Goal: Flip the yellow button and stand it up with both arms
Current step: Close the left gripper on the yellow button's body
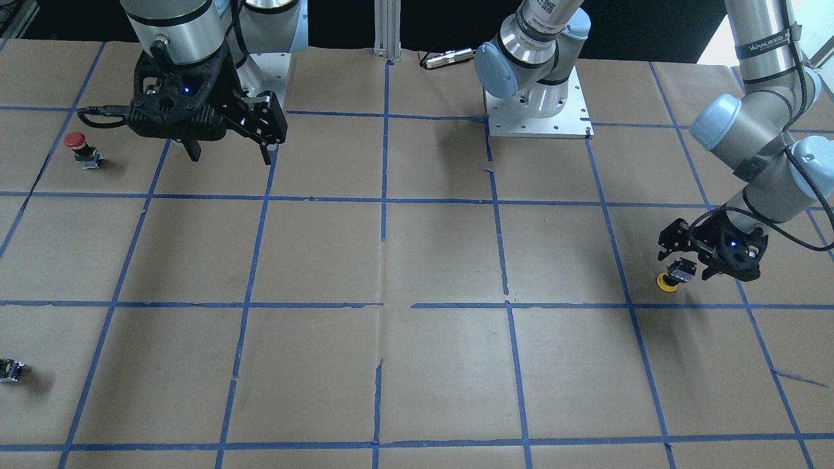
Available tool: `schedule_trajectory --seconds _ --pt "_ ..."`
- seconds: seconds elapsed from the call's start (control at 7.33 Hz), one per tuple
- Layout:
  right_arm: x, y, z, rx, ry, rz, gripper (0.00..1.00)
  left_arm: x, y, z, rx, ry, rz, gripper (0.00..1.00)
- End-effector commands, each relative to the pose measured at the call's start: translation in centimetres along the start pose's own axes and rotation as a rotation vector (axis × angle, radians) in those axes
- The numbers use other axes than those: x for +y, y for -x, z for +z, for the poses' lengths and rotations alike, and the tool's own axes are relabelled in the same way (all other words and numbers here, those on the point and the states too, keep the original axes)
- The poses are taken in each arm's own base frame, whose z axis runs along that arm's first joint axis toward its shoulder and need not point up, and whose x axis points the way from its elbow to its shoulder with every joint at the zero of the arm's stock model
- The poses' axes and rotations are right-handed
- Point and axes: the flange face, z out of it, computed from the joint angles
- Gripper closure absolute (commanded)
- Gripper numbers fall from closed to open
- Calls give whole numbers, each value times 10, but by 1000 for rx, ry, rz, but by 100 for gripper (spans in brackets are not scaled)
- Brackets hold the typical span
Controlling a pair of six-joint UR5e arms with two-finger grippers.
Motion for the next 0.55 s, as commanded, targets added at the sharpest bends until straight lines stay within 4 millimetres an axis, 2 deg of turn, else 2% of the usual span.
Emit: schedule_trajectory --seconds 0.0,0.41 --pt "0 1 0 0 -2 -3 0 -2 2 -2 -11 -5 -46 10" --pt "0 0 -1 2 -3 -2 0 -5 0 3 -2 -2 -137 9"
